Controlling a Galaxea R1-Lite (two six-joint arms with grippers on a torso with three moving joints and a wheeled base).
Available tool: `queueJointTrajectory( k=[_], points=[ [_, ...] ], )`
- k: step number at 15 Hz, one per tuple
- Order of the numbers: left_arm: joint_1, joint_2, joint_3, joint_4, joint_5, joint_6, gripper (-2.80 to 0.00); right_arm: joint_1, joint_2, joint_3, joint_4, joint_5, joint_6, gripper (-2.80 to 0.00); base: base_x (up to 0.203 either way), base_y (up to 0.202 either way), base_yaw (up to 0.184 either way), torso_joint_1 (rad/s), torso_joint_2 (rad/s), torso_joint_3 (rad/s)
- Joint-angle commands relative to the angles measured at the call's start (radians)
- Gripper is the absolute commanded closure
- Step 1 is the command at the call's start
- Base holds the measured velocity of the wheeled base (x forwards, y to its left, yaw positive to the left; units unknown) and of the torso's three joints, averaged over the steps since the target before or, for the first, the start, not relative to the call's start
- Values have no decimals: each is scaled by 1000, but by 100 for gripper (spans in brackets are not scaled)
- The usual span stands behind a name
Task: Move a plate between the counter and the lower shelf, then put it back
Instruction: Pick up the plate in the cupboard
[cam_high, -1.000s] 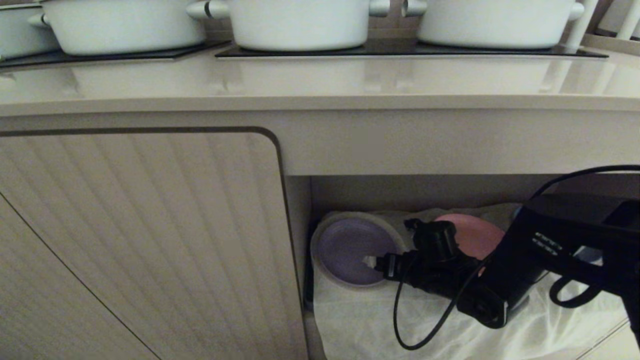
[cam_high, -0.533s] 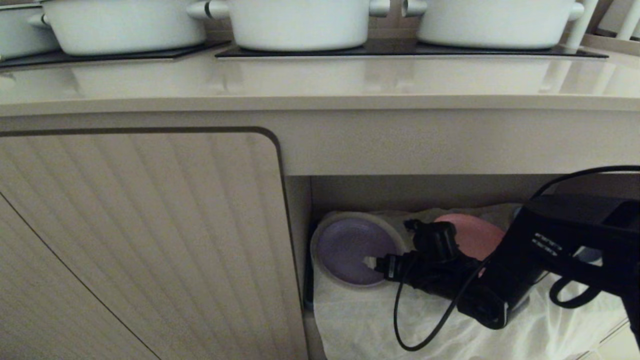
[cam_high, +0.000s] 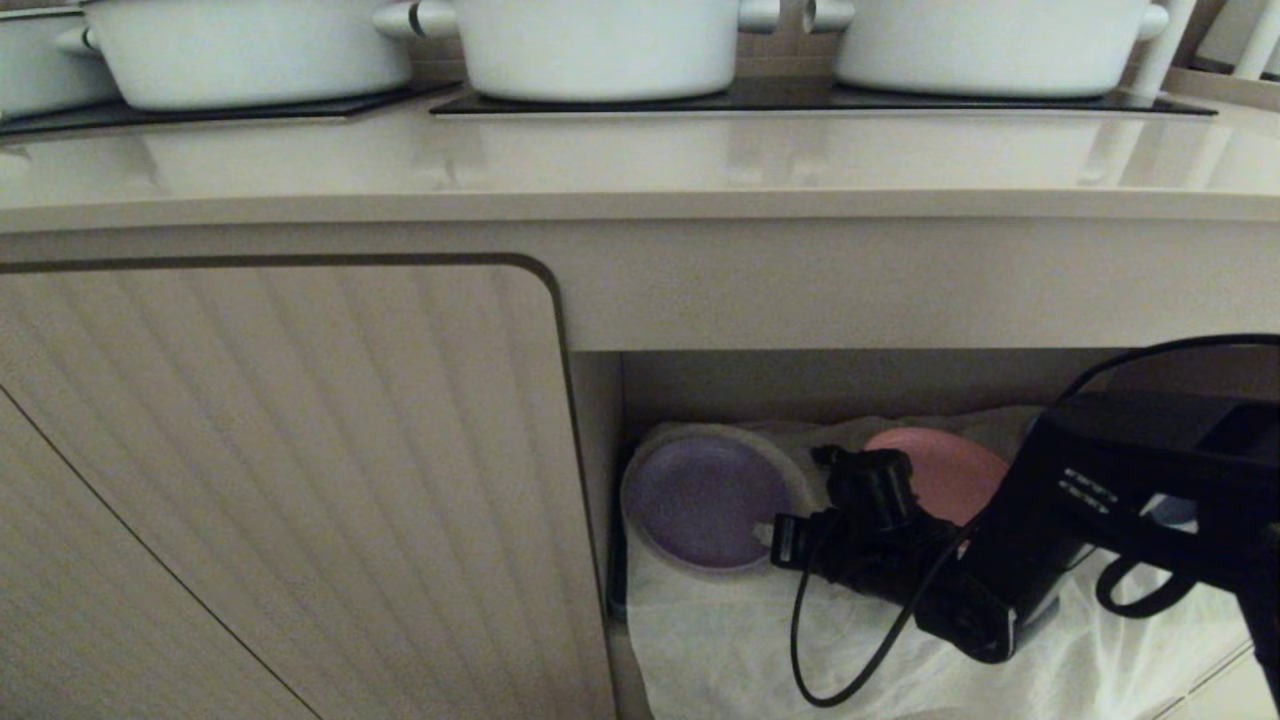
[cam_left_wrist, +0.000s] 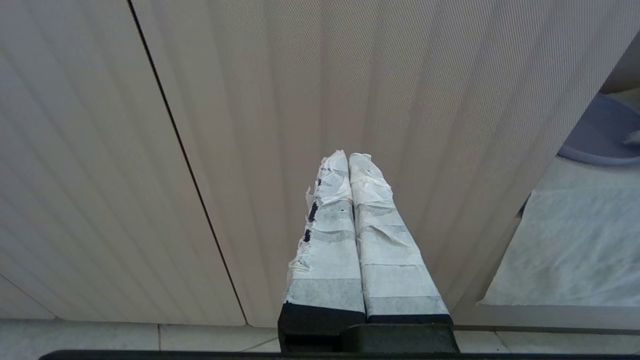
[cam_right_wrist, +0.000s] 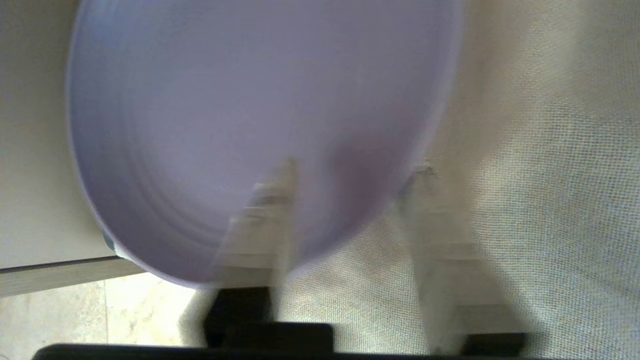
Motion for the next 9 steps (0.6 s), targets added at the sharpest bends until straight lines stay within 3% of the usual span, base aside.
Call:
queueJointTrajectory(
  k=[1,9],
  points=[
    [0,1,0,0,1,-1,0,0,-1,0,-8,1,3,0,0,0,0,0,0,0],
    [0,1,0,0,1,-1,0,0,-7,20,-9,-2,3,0,0,0,0,0,0,0]
  ],
)
